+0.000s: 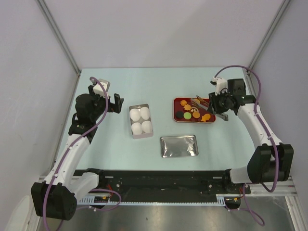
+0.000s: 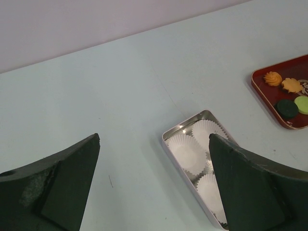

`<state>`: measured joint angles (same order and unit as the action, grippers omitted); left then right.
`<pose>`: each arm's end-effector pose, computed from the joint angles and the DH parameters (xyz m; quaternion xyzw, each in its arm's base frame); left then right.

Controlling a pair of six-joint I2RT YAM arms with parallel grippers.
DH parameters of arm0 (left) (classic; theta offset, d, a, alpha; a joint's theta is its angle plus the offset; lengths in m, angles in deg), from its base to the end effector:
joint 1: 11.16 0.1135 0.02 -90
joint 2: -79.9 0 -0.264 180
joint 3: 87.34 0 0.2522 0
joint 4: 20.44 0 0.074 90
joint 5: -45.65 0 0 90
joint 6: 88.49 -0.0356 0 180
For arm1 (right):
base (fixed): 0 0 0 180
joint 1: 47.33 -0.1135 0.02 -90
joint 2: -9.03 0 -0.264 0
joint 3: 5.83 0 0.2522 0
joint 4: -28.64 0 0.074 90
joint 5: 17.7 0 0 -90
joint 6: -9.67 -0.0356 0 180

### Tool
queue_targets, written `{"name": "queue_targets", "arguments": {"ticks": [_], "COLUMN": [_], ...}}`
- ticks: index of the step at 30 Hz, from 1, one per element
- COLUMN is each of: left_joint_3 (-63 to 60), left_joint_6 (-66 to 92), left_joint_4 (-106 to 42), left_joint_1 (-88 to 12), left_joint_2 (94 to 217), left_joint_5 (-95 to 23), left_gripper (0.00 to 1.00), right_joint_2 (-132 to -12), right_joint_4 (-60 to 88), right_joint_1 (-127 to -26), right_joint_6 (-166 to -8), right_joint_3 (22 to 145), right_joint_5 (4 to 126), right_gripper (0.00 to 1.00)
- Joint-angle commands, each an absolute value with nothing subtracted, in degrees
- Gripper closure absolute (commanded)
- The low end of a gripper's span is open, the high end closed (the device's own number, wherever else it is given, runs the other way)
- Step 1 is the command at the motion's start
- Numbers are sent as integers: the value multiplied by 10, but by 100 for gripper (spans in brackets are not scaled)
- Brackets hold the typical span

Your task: Pack the cookies

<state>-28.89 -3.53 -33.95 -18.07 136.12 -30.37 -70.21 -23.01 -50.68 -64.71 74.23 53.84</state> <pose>0.2290 -0.0364 0.3215 0.1566 0.7552 -0.1044 0.6279 0.2898 0.0283 0.2929 -0.2063 0.9084 0.1149 0.3451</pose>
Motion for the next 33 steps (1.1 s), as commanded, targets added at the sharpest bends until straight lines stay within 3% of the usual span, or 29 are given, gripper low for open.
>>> {"name": "queue_targets", "arguments": {"ticks": [1,14,33], "left_joint_3": [-266,-273,-295], "left_joint_6": [-42,-43,-53], "left_joint_4": [-330,-317,-282], "left_joint_1": [-184,-184,-184], "left_joint_2": [1357,1368,1370], "left_joint_5": [-291,-305,-331], "left_gripper": [0,0,0], "right_joint_2": [-675,-694,-859], "right_joint_4": [-213,-200,-186], "right_joint_1": [-541,-672,-795], "right_joint_6": [-666,-661,-635], "right_joint_3": [788,845,976], "right_joint_5": [514,524,524], "right_gripper": [67,68,67]}}
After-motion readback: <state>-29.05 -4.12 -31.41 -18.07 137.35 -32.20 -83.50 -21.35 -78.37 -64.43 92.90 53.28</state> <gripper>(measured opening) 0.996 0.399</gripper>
